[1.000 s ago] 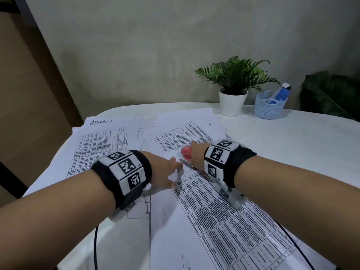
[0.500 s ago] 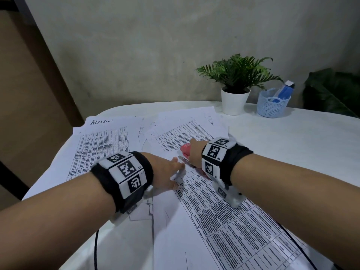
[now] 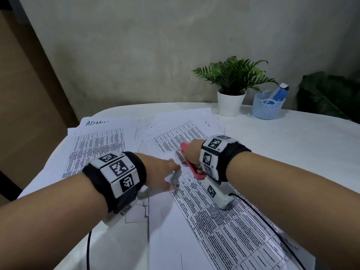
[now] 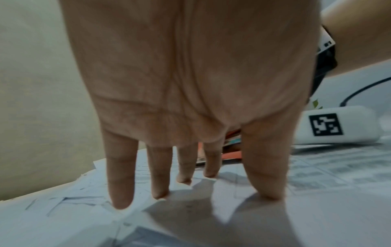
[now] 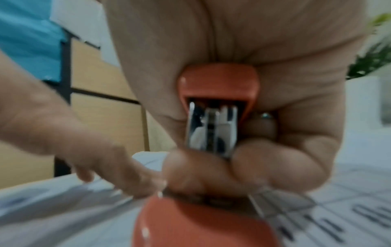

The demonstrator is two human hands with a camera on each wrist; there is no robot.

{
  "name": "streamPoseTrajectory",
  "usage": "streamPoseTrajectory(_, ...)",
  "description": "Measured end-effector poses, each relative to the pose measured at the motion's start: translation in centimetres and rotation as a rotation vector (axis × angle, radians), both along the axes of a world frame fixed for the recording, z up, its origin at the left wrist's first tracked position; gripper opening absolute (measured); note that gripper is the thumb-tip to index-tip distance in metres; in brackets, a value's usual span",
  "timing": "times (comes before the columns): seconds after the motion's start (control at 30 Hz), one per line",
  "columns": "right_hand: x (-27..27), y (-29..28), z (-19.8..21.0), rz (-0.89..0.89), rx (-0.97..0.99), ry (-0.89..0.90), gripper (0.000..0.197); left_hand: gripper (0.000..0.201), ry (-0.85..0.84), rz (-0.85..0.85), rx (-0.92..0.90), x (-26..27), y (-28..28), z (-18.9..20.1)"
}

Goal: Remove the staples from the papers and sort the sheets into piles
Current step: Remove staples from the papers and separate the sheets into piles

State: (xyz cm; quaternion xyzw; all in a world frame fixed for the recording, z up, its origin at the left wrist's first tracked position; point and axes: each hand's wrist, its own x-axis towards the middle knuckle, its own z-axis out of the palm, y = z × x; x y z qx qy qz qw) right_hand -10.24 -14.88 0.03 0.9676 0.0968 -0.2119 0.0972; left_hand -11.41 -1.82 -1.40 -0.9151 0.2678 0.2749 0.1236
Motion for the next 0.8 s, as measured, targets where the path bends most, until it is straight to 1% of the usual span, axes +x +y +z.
streamPoseTrajectory(0.07, -0.1, -1.2, -0.2, 0.001, 0.030, -0.015, 0.020, 0.063, 0.012, -0.009, 0.032, 0.6, 0.4, 0.3)
streamPoseTrajectory(0.1, -0.4, -1.8, 0.0, -0.013, 0.050, -0.036, 0.022, 0.061, -0.008, -0.004, -0.001, 1.0, 0.6, 0.5)
streamPoseTrajectory(0.13, -0.6, -2.5, -0.3, 0.010, 0.090, -0.060, 0.024, 0.056, -0.026, 0.014, -0.055, 1.3, 0.8, 0.8)
streamPoseTrajectory(0.17, -1.0, -3.1, -0.2, 0.013, 0.051, -0.041, 0.025, 0.050, -0.035, 0.033, -0.109, 1.6, 0.9, 0.9)
streamPoseTrajectory(0.2, -1.2, -3.9, -0.3, -0.002, 0.085, -0.035, 0.030, 0.045, -0.040, 0.051, -0.154, 2.0, 1.0, 1.0)
streamPoseTrajectory(0.23, -1.6, -4.7, -0.2, -0.005, 0.064, -0.024, 0.035, 0.043, -0.047, 0.061, -0.191, 2.5, 1.2, 0.9)
streamPoseTrajectory(0.27, -2.1, -5.4, -0.2, -0.026, 0.083, -0.049, 0.040, 0.045, -0.052, 0.074, -0.198, 2.9, 1.3, 0.7)
streamPoseTrajectory(0.3, -2.6, -5.9, 0.0, -0.068, 0.091, -0.056, 0.042, 0.051, -0.067, 0.081, -0.178, 3.3, 1.3, 0.5)
streamPoseTrajectory(0.37, -3.0, -6.9, -0.3, -0.123, 0.120, -0.068, 0.044, 0.073, -0.100, 0.083, -0.111, 4.0, 1.4, -0.1)
streamPoseTrajectory(0.43, -3.5, -7.2, -0.1, -0.142, 0.113, -0.050, 0.046, 0.090, -0.082, 0.130, -0.111, 4.5, 1.4, -0.1)
streamPoseTrajectory(0.5, -3.7, -7.8, -0.2, -0.180, 0.148, -0.049, 0.047, 0.099, -0.069, 0.185, -0.124, 4.9, 1.4, 0.3)
streamPoseTrajectory(0.53, -3.7, -7.9, -0.3, -0.169, 0.163, -0.058, 0.044, 0.099, -0.054, 0.217, -0.128, 5.1, 1.3, 0.6)
streamPoseTrajectory(0.63, -3.6, -8.1, -0.5, -0.179, 0.174, -0.030, 0.043, 0.087, 0.005, 0.280, -0.125, 5.4, 1.0, 1.0)
streamPoseTrajectory(0.7, -3.5, -8.2, -0.8, -0.191, 0.188, -0.042, 0.045, 0.067, 0.046, 0.279, -0.108, 5.4, 0.7, 1.0)
streamPoseTrajectory(0.77, -3.4, -8.4, -1.1, -0.188, 0.194, -0.059, 0.046, 0.044, 0.067, 0.276, -0.157, 5.3, 0.6, 0.9)
streamPoseTrajectory(0.8, -3.4, -8.5, -1.2, -0.189, 0.195, -0.069, 0.047, 0.036, 0.062, 0.275, -0.199, 5.0, 0.6, 0.9)
